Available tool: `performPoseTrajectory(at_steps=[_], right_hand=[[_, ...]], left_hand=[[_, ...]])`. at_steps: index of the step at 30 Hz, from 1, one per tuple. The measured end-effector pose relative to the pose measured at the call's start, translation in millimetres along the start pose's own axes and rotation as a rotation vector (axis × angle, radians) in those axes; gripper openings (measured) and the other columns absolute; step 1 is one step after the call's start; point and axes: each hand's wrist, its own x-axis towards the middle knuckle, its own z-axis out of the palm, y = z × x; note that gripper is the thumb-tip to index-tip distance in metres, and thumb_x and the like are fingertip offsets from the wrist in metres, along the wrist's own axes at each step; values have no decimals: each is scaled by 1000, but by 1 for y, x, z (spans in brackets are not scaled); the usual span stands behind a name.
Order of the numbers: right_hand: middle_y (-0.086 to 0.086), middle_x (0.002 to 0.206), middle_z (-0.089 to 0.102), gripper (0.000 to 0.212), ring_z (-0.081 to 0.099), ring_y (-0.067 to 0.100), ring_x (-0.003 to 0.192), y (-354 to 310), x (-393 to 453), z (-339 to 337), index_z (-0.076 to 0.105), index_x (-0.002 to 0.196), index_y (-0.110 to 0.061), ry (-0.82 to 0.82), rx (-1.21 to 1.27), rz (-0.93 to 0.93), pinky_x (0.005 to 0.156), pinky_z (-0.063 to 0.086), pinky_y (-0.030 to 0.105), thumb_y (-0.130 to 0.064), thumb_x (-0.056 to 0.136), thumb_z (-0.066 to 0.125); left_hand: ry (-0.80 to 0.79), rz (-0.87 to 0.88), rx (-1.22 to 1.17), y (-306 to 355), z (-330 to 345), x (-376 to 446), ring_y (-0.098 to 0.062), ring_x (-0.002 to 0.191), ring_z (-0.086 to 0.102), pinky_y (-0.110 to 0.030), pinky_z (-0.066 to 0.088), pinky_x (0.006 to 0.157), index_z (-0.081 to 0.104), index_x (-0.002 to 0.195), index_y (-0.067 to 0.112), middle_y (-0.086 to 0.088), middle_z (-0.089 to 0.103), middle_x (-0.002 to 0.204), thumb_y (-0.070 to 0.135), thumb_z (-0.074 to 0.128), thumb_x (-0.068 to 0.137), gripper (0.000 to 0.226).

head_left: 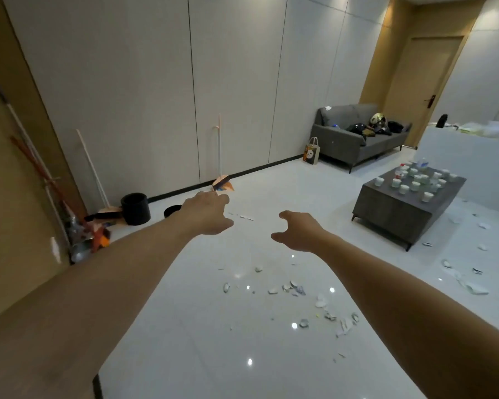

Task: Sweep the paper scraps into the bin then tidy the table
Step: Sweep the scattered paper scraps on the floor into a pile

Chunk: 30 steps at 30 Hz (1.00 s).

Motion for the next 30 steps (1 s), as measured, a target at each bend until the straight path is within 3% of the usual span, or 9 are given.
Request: performPoseTrajectory(at_steps=[11, 17, 21, 24, 27, 30], right_hand=[[8, 143, 52, 70, 49, 26, 127, 13, 280, 6, 39, 149, -15, -5, 58, -18, 95, 43, 31, -44, 90, 64], [8, 147, 48, 70, 47, 26, 131, 10, 462, 8, 40, 148, -14, -40, 125, -67, 98, 42, 32, -42, 89, 66], [10, 137, 57, 63, 55, 26, 118, -1, 582, -10, 48, 141, -13, -12, 129, -82, 89, 46, 32, -43, 89, 66], [9, 133, 60, 60, 57, 24, 111, -15, 660, -8, 51, 139, -16, -15, 138, -115, 78, 43, 27, -43, 88, 66], [7, 133, 61, 59, 58, 23, 109, -28, 739, 5, 52, 139, -20, -49, 131, -148, 76, 40, 26, -42, 86, 66], [6, 127, 64, 53, 55, 18, 95, -37, 820, 21, 56, 133, -22, -58, 133, -157, 74, 42, 26, -40, 84, 67]], left_hand=[[-55, -1, 92, -82, 41, 251, -26, 123, 43, -41, 43, 90, 42, 139, 27, -2, 46, 138, 56, 54, 84, 64], [-44, -28, 160, -129, 22, 411, -24, 115, 46, -41, 45, 87, 45, 133, 29, 0, 51, 128, 53, 52, 82, 56], [14, -74, 97, -159, 7, 510, -23, 113, 49, -37, 43, 80, 48, 130, 27, 1, 53, 127, 53, 52, 84, 53], [-41, -74, 95, -188, 17, 571, -23, 113, 48, -37, 43, 81, 48, 130, 27, 1, 52, 127, 52, 52, 84, 53], [-91, -103, 55, -225, 33, 637, -23, 114, 48, -38, 45, 84, 48, 131, 26, 0, 51, 128, 51, 53, 84, 53], [-84, -96, 42, -262, 48, 710, -25, 114, 48, -37, 45, 83, 48, 131, 26, -1, 51, 128, 51, 53, 84, 53]])
